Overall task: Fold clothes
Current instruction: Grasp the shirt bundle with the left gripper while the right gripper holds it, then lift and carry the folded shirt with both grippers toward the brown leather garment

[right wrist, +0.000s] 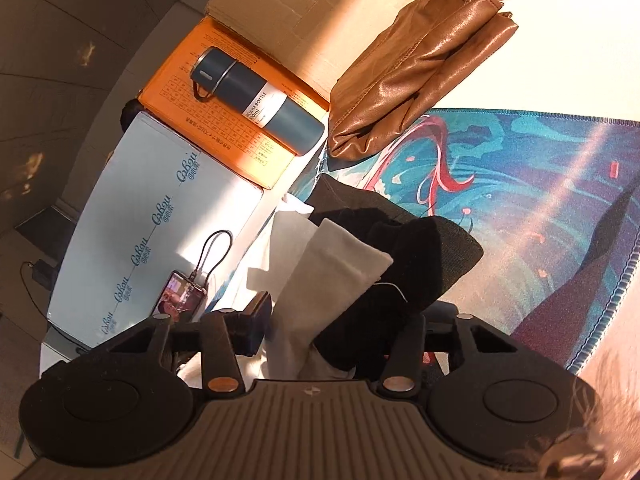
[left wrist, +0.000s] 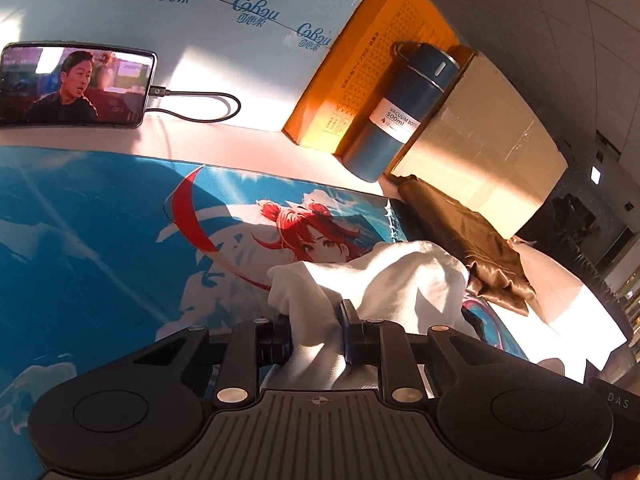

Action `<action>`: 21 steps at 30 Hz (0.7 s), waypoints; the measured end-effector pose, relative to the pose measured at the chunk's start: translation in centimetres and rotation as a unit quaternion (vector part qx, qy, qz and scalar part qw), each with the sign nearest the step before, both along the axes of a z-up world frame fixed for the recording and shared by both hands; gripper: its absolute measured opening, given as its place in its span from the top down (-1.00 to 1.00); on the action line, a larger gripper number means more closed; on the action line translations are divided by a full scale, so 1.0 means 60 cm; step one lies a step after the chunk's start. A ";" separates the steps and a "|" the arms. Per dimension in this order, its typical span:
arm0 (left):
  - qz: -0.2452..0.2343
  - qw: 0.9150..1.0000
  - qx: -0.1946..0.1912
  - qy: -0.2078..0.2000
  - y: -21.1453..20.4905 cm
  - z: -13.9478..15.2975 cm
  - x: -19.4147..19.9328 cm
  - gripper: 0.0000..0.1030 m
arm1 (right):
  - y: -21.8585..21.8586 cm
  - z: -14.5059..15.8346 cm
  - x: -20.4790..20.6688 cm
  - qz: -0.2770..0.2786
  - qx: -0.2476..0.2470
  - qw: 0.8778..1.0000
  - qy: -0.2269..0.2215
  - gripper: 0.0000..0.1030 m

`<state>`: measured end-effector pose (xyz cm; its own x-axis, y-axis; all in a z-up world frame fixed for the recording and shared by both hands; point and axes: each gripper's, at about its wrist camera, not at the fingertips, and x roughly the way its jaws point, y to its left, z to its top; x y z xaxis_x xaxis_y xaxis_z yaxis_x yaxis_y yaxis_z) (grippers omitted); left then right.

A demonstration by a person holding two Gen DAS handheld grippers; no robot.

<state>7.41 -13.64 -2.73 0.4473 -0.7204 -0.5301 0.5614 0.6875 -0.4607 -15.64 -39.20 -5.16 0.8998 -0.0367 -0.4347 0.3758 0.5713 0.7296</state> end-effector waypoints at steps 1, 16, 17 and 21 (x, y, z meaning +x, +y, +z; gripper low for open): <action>-0.004 1.000 0.008 -0.020 -0.003 0.008 -0.007 0.68 | -0.002 0.000 0.006 0.002 -0.005 1.000 0.002 0.55; -0.018 0.969 -0.015 -0.246 -0.094 0.167 -0.050 0.75 | -0.108 0.166 0.000 0.019 -0.099 0.974 -0.205 0.67; -0.018 0.968 -0.024 -0.251 -0.107 0.174 -0.045 0.75 | -0.122 0.175 0.003 0.016 -0.107 0.971 -0.213 0.67; -0.017 0.960 -0.046 -0.274 -0.186 0.188 -0.025 0.75 | -0.185 0.211 0.035 0.007 -0.154 0.962 -0.225 0.67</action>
